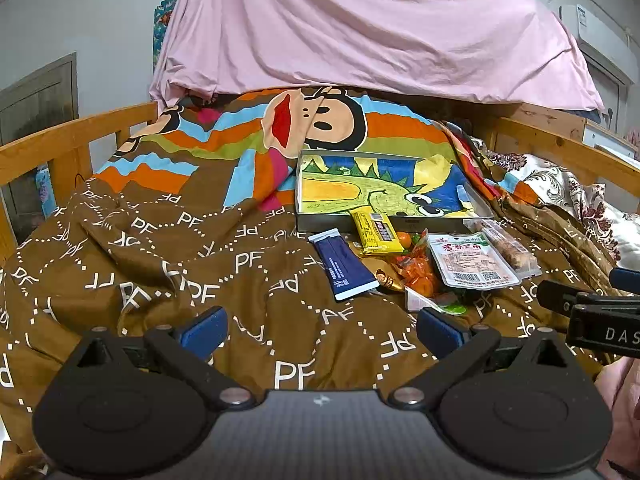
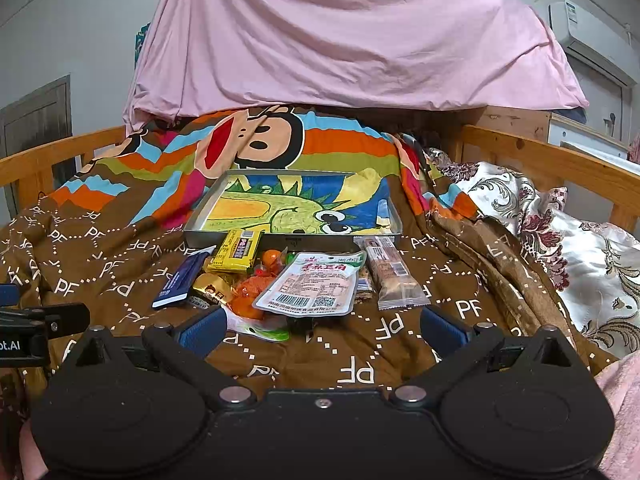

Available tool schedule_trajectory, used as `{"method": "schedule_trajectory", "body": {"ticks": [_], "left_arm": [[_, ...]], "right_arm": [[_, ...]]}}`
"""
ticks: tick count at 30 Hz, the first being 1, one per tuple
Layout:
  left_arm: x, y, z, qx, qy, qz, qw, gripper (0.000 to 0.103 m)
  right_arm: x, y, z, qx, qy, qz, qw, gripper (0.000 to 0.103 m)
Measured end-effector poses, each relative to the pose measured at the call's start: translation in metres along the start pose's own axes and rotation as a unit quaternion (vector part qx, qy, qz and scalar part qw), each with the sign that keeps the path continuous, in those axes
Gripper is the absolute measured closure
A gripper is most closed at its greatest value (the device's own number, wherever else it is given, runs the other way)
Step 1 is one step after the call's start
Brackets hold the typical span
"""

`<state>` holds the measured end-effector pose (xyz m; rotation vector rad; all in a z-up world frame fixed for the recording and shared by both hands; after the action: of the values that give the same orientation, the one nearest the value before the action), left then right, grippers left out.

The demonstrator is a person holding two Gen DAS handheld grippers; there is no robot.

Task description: Organize snacks

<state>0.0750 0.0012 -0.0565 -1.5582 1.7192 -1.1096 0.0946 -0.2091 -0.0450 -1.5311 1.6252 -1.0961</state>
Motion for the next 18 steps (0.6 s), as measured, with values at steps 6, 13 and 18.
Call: {"method": "schedule_trajectory", "body": {"ticks": [6,13,18], "left_arm": [[0.0002,0.0000,0.0002,0.000,0.000,0.000,1.0000,0.000],[0.0014,-0.0008,0.0016,-0.006,0.002,-0.003,1.0000,0.000],[0.0006,-0.0012,0.0015,-0.007,0.004,-0.006,1.0000,0.000]], "right_arm": [[-0.0004,-0.0024,-0.0009,0.000,0.000,0.000,1.000,0.001],[-0.0009,0.0000,0.0015,-0.002,-0.002,-0.002,1.000,0.001],[-0.0038,0.0047,0.0049,-0.005,-0.006,-0.003,1.000,0.001]]}}
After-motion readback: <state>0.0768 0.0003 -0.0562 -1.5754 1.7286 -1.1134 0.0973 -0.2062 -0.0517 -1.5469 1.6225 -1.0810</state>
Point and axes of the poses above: each gripper's, at about its wrist camera, not at the fingertips, and z roughly the way its jaws point, x to its right, y to its underside, the point moved 9 cm from there along z, roughly the way its jaws point, and after that the axes turned 11 degrees about y, right-handed, at the moved point
